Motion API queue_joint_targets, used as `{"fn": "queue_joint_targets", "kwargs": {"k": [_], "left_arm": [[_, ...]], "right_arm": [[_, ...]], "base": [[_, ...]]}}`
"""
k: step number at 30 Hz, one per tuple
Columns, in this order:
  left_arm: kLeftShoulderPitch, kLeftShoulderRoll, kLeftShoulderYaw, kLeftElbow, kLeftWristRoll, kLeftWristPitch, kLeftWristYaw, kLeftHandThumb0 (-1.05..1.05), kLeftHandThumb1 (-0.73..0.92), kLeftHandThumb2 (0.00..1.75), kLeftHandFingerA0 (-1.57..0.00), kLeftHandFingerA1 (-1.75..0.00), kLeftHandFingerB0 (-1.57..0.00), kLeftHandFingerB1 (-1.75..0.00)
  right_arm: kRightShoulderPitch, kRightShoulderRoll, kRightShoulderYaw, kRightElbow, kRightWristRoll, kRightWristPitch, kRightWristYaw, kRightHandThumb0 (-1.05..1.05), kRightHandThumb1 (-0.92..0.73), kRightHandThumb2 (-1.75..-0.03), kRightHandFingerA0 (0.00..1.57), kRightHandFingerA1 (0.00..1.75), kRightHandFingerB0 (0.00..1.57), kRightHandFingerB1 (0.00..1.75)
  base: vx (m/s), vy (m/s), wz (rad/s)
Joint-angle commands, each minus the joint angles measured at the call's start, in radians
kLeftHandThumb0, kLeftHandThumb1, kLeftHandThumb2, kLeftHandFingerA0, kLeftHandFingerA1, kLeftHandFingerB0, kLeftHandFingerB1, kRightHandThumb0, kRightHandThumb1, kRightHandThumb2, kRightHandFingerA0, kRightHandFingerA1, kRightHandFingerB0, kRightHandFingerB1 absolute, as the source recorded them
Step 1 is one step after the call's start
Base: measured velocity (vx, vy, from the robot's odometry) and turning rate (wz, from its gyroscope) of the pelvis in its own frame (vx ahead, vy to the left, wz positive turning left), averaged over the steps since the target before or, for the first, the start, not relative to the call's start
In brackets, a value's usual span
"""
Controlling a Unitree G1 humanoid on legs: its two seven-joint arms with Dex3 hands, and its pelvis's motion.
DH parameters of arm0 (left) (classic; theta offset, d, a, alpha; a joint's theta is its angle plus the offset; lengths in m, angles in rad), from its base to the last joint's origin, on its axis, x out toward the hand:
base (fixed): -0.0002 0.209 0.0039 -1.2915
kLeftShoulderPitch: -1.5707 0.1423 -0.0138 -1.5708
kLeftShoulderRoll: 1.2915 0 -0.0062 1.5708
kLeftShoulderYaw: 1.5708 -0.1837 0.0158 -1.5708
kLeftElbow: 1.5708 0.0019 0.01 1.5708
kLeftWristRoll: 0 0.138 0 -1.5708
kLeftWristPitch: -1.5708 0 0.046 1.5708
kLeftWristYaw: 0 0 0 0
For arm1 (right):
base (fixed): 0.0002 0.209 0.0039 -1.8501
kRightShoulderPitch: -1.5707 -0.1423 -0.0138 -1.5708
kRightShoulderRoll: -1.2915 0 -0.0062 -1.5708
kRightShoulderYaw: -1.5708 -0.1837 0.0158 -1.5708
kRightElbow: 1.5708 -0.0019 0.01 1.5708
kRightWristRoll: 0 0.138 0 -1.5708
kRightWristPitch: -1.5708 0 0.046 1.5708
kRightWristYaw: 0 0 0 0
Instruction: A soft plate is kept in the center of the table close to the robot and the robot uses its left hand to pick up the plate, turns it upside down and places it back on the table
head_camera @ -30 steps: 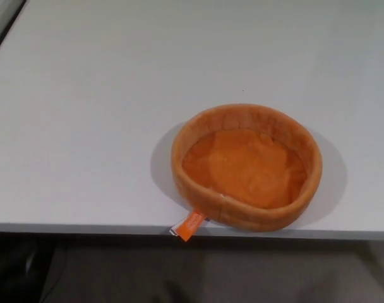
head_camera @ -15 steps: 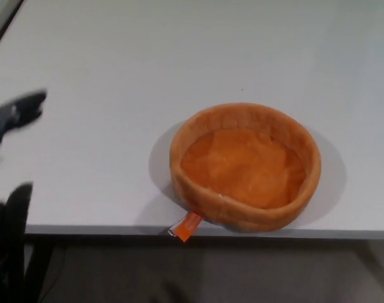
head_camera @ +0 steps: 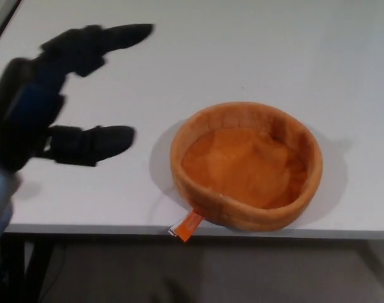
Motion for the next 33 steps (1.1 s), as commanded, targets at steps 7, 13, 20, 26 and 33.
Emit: {"fn": "queue_joint_targets", "kwargs": {"k": [7, 13, 20, 26, 33], "left_arm": [[-0.130, 0.069, -0.162, 0.124, 0.259, 0.038, 0.017, -0.99, 0.79, 0.65, -0.42, -0.43, -0.37, -0.32], [-0.172, 0.132, -0.246, 0.182, 0.337, 0.018, -0.004, -1.01, 0.77, 0.65, -0.43, -0.40, -0.37, -0.32], [-0.201, 0.162, -0.322, 0.236, 0.389, 0.027, -0.009, -1.00, 0.73, 0.64, -0.46, -0.37, -0.39, -0.32], [-0.212, 0.158, -0.370, 0.281, 0.458, 0.031, 0.028, -0.98, 0.73, 0.64, -0.49, -0.38, -0.40, -0.33], [-0.254, 0.133, -0.439, 0.343, 0.520, 0.047, 0.033, -0.97, 0.57, 0.99, -0.40, -0.47, -0.34, -0.43]], "right_arm": [[0.003, -0.015, 0.000, -0.014, -0.001, 0.011, 0.007, -0.82, -0.92, -0.69, 0.51, 0.40, 0.40, 0.32], [0.005, -0.022, -0.010, -0.024, -0.003, 0.014, 0.002, -0.81, -0.92, -0.69, 0.52, 0.40, 0.39, 0.32], [0.005, -0.021, -0.008, -0.022, -0.001, 0.010, 0.005, -0.81, -0.92, -0.69, 0.52, 0.40, 0.39, 0.32], [-0.003, -0.027, -0.009, -0.022, 0.004, 0.017, 0.011, -0.82, -0.92, -0.69, 0.51, 0.40, 0.38, 0.32], [-0.006, -0.029, -0.011, -0.029, 0.003, 0.025, 0.006, -0.82, -0.76, -1.11, 0.46, 0.54, 0.34, 0.49]], "base": [[0.00, 0.000, 0.00], [0.00, 0.000, 0.00], [0.00, 0.000, 0.00], [0.00, 0.000, 0.00], [0.00, 0.000, 0.00]]}}
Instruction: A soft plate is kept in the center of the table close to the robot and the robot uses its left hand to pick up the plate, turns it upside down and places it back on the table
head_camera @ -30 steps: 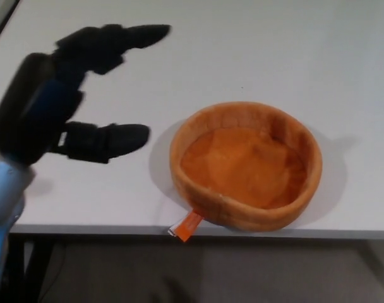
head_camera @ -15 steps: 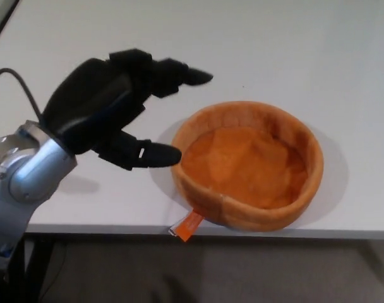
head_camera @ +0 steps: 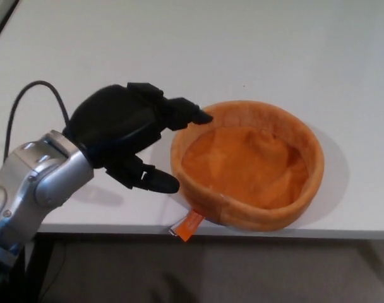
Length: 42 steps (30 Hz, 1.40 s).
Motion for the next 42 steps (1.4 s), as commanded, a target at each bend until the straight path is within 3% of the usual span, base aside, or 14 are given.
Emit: {"fn": "queue_joint_targets", "kwargs": {"k": [1, 8, 9, 14, 15, 17, 21, 22, 25, 26, 31, 33, 41, 42], "left_arm": [[-0.038, -0.017, -0.046, 0.037, 0.084, 0.029, 0.014, -0.98, 0.58, 1.00, -0.39, -0.47, -0.33, -0.43], [-0.071, -0.069, -0.107, 0.080, 0.129, 0.043, 0.029, -1.00, 0.76, 0.64, -0.46, -0.38, -0.38, -0.32], [-0.078, -0.082, -0.117, 0.089, 0.131, 0.048, 0.025, -0.99, 0.59, 1.01, -0.39, -0.47, -0.33, -0.43], [-0.098, -0.114, -0.146, 0.108, 0.147, 0.066, 0.013, -0.98, 0.59, 1.02, -0.38, -0.47, -0.33, -0.43], [-0.101, -0.126, -0.158, 0.113, 0.158, 0.069, 0.019, -0.99, 0.59, 1.03, -0.39, -0.47, -0.33, -0.43], [-0.102, -0.135, -0.167, 0.116, 0.157, 0.076, 0.009, -0.99, 0.59, 1.02, -0.39, -0.47, -0.32, -0.43], [-0.106, -0.151, -0.196, 0.139, 0.186, 0.083, 0.024, -0.99, 0.60, 1.02, -0.39, -0.48, -0.32, -0.43], [-0.106, -0.154, -0.203, 0.147, 0.190, 0.082, 0.027, -0.98, 0.59, 1.02, -0.39, -0.49, -0.32, -0.43], [-0.108, -0.154, -0.214, 0.163, 0.194, 0.085, 0.028, -1.00, 0.77, 0.65, -0.44, -0.41, -0.37, -0.32], [-0.110, -0.153, -0.216, 0.170, 0.194, 0.090, 0.017, -1.00, 0.61, 1.04, -0.37, -0.49, -0.31, -0.43], [-0.118, -0.149, -0.235, 0.217, 0.200, 0.089, 0.004, -0.97, 0.60, 1.03, -0.38, -0.48, -0.32, -0.44], [-0.104, -0.142, -0.237, 0.214, 0.198, 0.086, 0.014, -0.98, 0.61, 1.04, -0.38, -0.50, -0.31, -0.44], [-0.065, -0.156, -0.270, 0.250, 0.206, 0.095, 0.037, -1.05, 0.65, 0.78, -0.43, -0.42, -0.36, -0.36], [-0.050, -0.157, -0.276, 0.244, 0.208, 0.105, 0.025, -1.05, 0.64, 0.78, -0.41, -0.42, -0.34, -0.36]], "right_arm": [[0.003, -0.017, -0.007, -0.012, 0.001, 0.019, 0.001, -0.80, -0.74, -1.11, 0.46, 0.55, 0.34, 0.49], [0.000, -0.024, -0.007, -0.006, 0.001, 0.012, 0.008, -0.80, -0.92, -0.69, 0.52, 0.41, 0.39, 0.32], [-0.002, -0.025, -0.009, -0.005, 0.003, 0.011, 0.009, -0.76, -0.74, -1.11, 0.46, 0.55, 0.33, 0.49], [0.000, -0.027, -0.012, -0.015, 0.010, 0.030, 0.007, -0.80, -0.92, -0.69, 0.53, 0.41, 0.40, 0.32], [-0.001, -0.029, -0.011, -0.017, 0.009, 0.032, 0.009, -0.83, -0.77, -1.12, 0.46, 0.53, 0.33, 0.48], [-0.005, -0.028, -0.010, -0.011, 0.016, 0.032, 0.016, -0.80, -0.91, -0.68, 0.53, 0.40, 0.40, 0.32], [0.000, -0.036, -0.013, -0.011, 0.009, 0.023, 0.021, -0.80, -0.92, -0.70, 0.51, 0.40, 0.37, 0.32], [0.004, -0.036, -0.014, -0.012, 0.007, 0.022, 0.018, -0.82, -0.78, -1.12, 0.46, 0.54, 0.32, 0.48], [0.007, -0.031, -0.013, -0.008, 0.004, 0.013, 0.016, -0.81, -0.92, -0.69, 0.53, 0.41, 0.39, 0.32], [0.006, -0.031, -0.012, -0.006, 0.004, 0.013, 0.016, -0.80, -0.92, -0.69, 0.53, 0.40, 0.39, 0.32], [0.014, -0.025, -0.015, -0.020, 0.009, 0.028, 0.008, -0.84, -0.78, -1.12, 0.46, 0.53, 0.33, 0.48], [0.013, -0.023, -0.010, -0.022, 0.003, 0.029, 0.005, -0.81, -0.92, -0.68, 0.53, 0.39, 0.38, 0.31], [-0.002, -0.024, -0.011, -0.025, -0.001, 0.038, -0.004, -0.80, -0.92, -0.69, 0.54, 0.40, 0.40, 0.32], [-0.002, -0.025, -0.012, -0.023, 0.001, 0.036, 0.000, -0.83, -0.78, -1.12, 0.46, 0.53, 0.33, 0.48]], "base": [[0.00, 0.000, 0.00], [0.00, 0.000, 0.00], [0.00, 0.000, 0.00], [0.00, 0.000, 0.00], [0.00, 0.000, 0.00], [0.00, 0.000, 0.00], [0.00, 0.000, 0.00], [0.00, 0.000, 0.00], [0.00, 0.000, 0.00], [0.00, 0.000, 0.00], [0.00, 0.000, 0.00], [0.00, 0.000, 0.00], [0.00, 0.000, 0.00], [0.00, 0.000, 0.00]]}}
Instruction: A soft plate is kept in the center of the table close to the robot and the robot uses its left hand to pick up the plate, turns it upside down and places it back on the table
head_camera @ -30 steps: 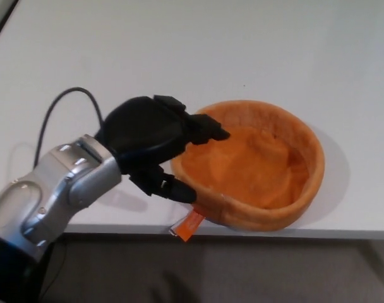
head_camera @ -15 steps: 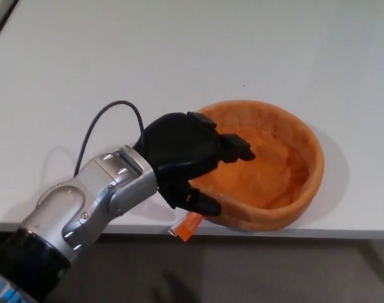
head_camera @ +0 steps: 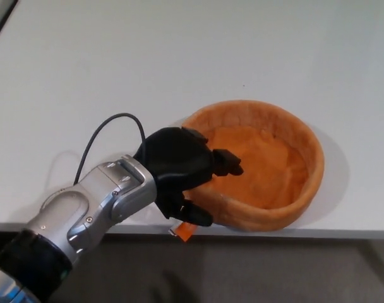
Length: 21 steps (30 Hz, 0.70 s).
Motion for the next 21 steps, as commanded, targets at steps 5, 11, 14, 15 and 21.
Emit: {"fn": "queue_joint_targets", "kwargs": {"k": [5, 11, 14, 15, 21], "left_arm": [[0.076, 0.004, -0.068, 0.026, 0.076, 0.043, 0.021, -0.98, 0.78, 0.65, -0.44, -0.38, -0.39, -0.32], [0.071, 0.013, -0.119, 0.056, 0.127, 0.054, 0.050, -0.99, 0.65, 0.78, -0.43, -0.42, -0.37, -0.37], [0.065, 0.011, -0.152, 0.059, 0.160, 0.073, 0.043, -0.85, 0.60, 1.00, -0.45, -0.50, -0.34, -0.46], [0.063, 0.010, -0.158, 0.061, 0.164, 0.075, 0.046, -0.85, 0.60, 1.01, -0.49, -0.53, -0.33, -0.46], [0.049, 0.008, -0.192, 0.079, 0.188, 0.083, 0.085, -0.80, 0.71, 0.63, -0.82, -0.74, -0.68, -0.48]], "right_arm": [[-0.009, -0.012, -0.011, 0.006, 0.011, 0.013, 0.004, -0.80, -0.92, -0.69, 0.53, 0.41, 0.40, 0.32], [-0.004, -0.012, -0.011, -0.009, 0.006, 0.023, 0.000, -0.80, -0.92, -0.69, 0.53, 0.41, 0.40, 0.32], [-0.007, -0.012, -0.011, -0.006, 0.010, 0.020, 0.005, -0.82, -0.77, -1.12, 0.45, 0.54, 0.33, 0.48], [-0.008, -0.013, -0.011, -0.006, 0.009, 0.021, 0.004, -0.83, -0.78, -1.12, 0.45, 0.54, 0.33, 0.48], [-0.009, -0.015, -0.011, -0.004, 0.003, 0.018, 0.003, -0.80, -0.92, -0.69, 0.52, 0.41, 0.39, 0.32]], "base": [[0.00, 0.000, 0.00], [0.00, 0.000, 0.00], [0.00, 0.000, 0.00], [0.00, 0.000, 0.00], [0.00, 0.000, 0.00]]}}
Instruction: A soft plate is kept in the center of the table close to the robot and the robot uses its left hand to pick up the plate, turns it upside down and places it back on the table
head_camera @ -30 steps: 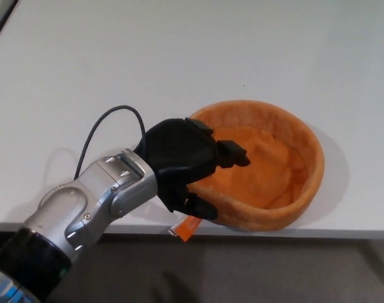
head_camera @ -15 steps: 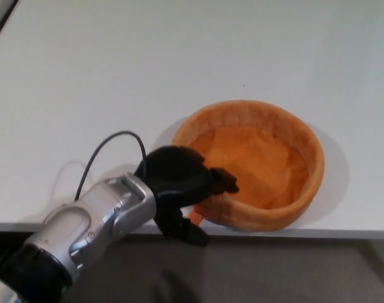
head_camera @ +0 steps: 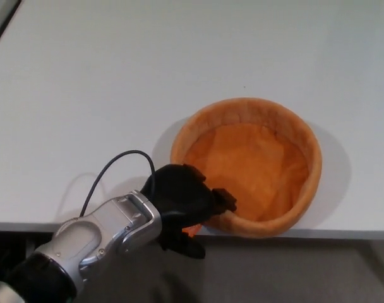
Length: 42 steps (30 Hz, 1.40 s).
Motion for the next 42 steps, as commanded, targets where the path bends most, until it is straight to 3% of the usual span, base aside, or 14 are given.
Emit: {"fn": "queue_joint_targets", "kwargs": {"k": [1, 2, 6, 10, 11, 12, 17, 22, 23, 27, 28, 29, 30, 42], "left_arm": [[0.011, 0.006, -0.042, 0.039, 0.074, 0.028, 0.020, -0.80, 0.71, 0.63, -0.82, -0.74, -0.68, -0.48], [0.019, 0.005, -0.039, 0.034, 0.077, 0.038, 0.037, -0.67, 0.65, 0.61, -0.80, -1.32, -0.79, -1.02], [0.021, -0.008, -0.044, 0.044, 0.086, 0.067, 0.064, -0.46, 0.59, 0.62, -1.00, -1.71, -0.84, -1.44], [0.003, 0.005, -0.072, 0.045, 0.138, 0.069, 0.124, -0.40, 0.62, 0.59, -0.94, -1.74, -0.74, -1.55], [0.001, 0.005, -0.073, 0.041, 0.136, 0.073, 0.113, -0.41, 0.62, 0.59, -0.91, -1.74, -0.71, -1.54], [0.000, 0.005, -0.067, 0.034, 0.121, 0.070, 0.095, -0.44, 0.43, 0.87, -1.21, -1.39, -0.91, -1.19], [-0.004, 0.005, -0.047, 0.028, 0.082, 0.051, 0.067, -0.42, 0.43, 0.87, -1.21, -1.39, -0.92, -1.18], [0.045, -0.042, 0.034, -0.022, -0.099, 0.108, -0.138, -0.42, 0.43, 0.84, -1.14, -1.39, -0.95, -1.27], [0.066, -0.064, 0.057, -0.042, -0.154, 0.139, -0.196, -0.33, 0.59, 0.56, -0.82, -1.75, -0.69, -1.69], [0.139, -0.145, 0.131, -0.118, -0.349, 0.247, -0.386, -0.32, 0.54, 0.54, -0.82, -1.75, -0.71, -1.74], [0.149, -0.162, 0.150, -0.119, -0.393, 0.252, -0.412, -0.31, 0.54, 0.53, -0.82, -1.75, -0.74, -1.72], [0.155, -0.173, 0.160, -0.131, -0.409, 0.266, -0.430, -0.32, 0.55, 0.54, -0.82, -1.75, -0.71, -1.73], [0.159, -0.183, 0.171, -0.142, -0.432, 0.276, -0.447, -0.31, 0.56, 0.55, -0.82, -1.75, -0.72, -1.75], [0.140, -0.259, 0.251, -0.210, -0.645, 0.322, -0.644, -0.42, 0.48, 0.72, -0.93, -1.75, -0.81, -1.75]], "right_arm": [[-0.001, -0.016, -0.012, 0.002, 0.002, 0.008, 0.001, -0.80, -0.92, -0.69, 0.52, 0.41, 0.39, 0.32], [0.001, -0.015, -0.011, 0.005, 0.002, 0.006, 0.003, -0.80, -0.92, -0.69, 0.53, 0.41, 0.39, 0.32], [0.004, -0.012, -0.012, 0.005, 0.010, 0.009, 0.008, -0.80, -0.92, -0.69, 0.53, 0.41, 0.39, 0.32], [0.003, -0.013, -0.010, 0.008, 0.005, -0.004, 0.009, -0.80, -0.77, -1.12, 0.46, 0.55, 0.32, 0.48], [0.003, -0.015, -0.009, 0.009, 0.004, -0.004, 0.010, -0.79, -0.92, -0.69, 0.52, 0.41, 0.39, 0.32], [0.002, -0.015, -0.010, 0.009, 0.007, 0.002, 0.012, -0.83, -0.78, -1.11, 0.46, 0.53, 0.33, 0.48], [0.000, -0.015, -0.009, 0.013, 0.000, -0.006, 0.008, -0.81, -0.78, -1.12, 0.46, 0.54, 0.32, 0.48], [-0.002, -0.019, -0.006, 0.008, 0.001, 0.016, 0.010, -0.78, -0.74, -1.11, 0.46, 0.54, 0.30, 0.47], [-0.001, -0.019, -0.007, 0.010, 0.006, 0.018, 0.013, -0.80, -0.92, -0.69, 0.52, 0.40, 0.38, 0.32], [0.001, -0.020, -0.006, 0.009, -0.002, 0.014, 0.009, -0.81, -0.76, -1.12, 0.45, 0.53, 0.32, 0.48], [0.000, -0.021, -0.006, 0.013, -0.006, 0.009, 0.008, -0.81, -0.92, -0.69, 0.54, 0.39, 0.40, 0.32], [-0.001, -0.022, -0.005, 0.016, -0.007, 0.009, 0.008, -0.77, -0.73, -1.09, 0.45, 0.53, 0.32, 0.48], [0.000, -0.023, -0.005, 0.015, -0.008, 0.009, 0.007, -0.81, -0.92, -0.70, 0.54, 0.39, 0.38, 0.32], [0.001, -0.018, 0.000, 0.011, -0.003, 0.009, 0.011, -0.81, -0.92, -0.69, 0.53, 0.40, 0.40, 0.32]], "base": [[0.00, 0.000, 0.00], [0.00, 0.000, 0.00], [0.00, 0.000, 0.00], [0.00, 0.000, 0.00], [0.00, 0.000, 0.00], [0.00, 0.000, 0.00], [0.00, 0.000, 0.00], [0.00, 0.000, 0.00], [0.00, 0.000, 0.00], [0.00, 0.000, 0.00], [0.00, 0.000, 0.00], [0.00, 0.000, 0.00], [0.00, 0.000, 0.00], [0.00, 0.000, 0.00]]}}
